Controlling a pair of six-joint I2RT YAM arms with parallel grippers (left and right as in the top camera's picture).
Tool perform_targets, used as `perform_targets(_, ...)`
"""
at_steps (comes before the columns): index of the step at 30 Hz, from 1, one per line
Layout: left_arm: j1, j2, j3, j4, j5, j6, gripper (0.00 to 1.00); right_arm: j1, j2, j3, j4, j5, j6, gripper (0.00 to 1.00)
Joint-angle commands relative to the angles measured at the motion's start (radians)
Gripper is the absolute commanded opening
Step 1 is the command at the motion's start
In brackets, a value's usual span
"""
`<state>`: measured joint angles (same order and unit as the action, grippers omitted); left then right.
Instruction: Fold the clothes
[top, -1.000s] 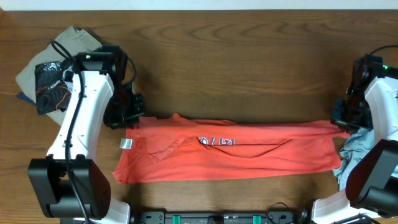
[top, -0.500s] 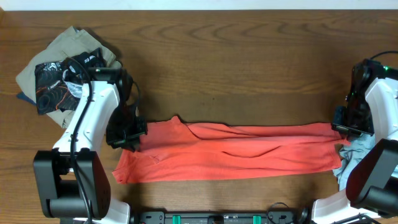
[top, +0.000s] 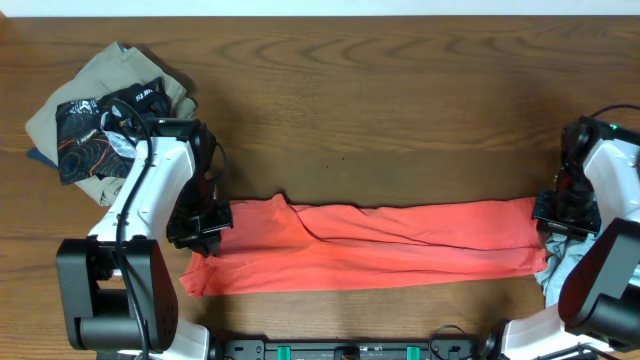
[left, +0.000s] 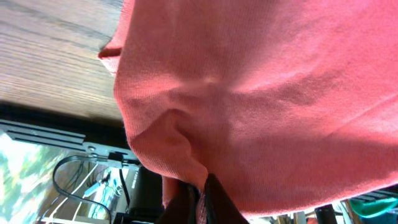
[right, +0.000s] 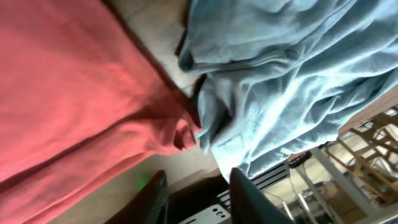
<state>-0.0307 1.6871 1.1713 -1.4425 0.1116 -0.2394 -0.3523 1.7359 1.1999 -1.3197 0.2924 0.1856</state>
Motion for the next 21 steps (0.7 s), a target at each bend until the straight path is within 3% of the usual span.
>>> perform_targets(1,0.002,0.000,-0.005,-0.011,-0.044,-0.018,0.34,-0.023,-0.010,-0.003,0.012,-0.010,0.025,0.38)
perform_targets(5,0.001,0.000,-0.004,-0.020,-0.015,-0.024,0.42,-0.027,-0.010,-0.004,0.056,-0.136,-0.069,0.40)
perform_targets(9,0.001,0.000,-0.004,-0.004,-0.003,-0.024,0.45,-0.027,-0.010,-0.020,0.095,-0.272,-0.166,0.49)
perform_targets(16,-0.020,0.000,-0.004,0.129,0.134,-0.005,0.45,-0.027,-0.010,-0.143,0.246,-0.271,-0.169,0.56)
perform_targets(21,-0.076,0.000,-0.004,0.245,0.143,-0.006,0.46,-0.027,-0.010,-0.242,0.368,-0.272,-0.164,0.59)
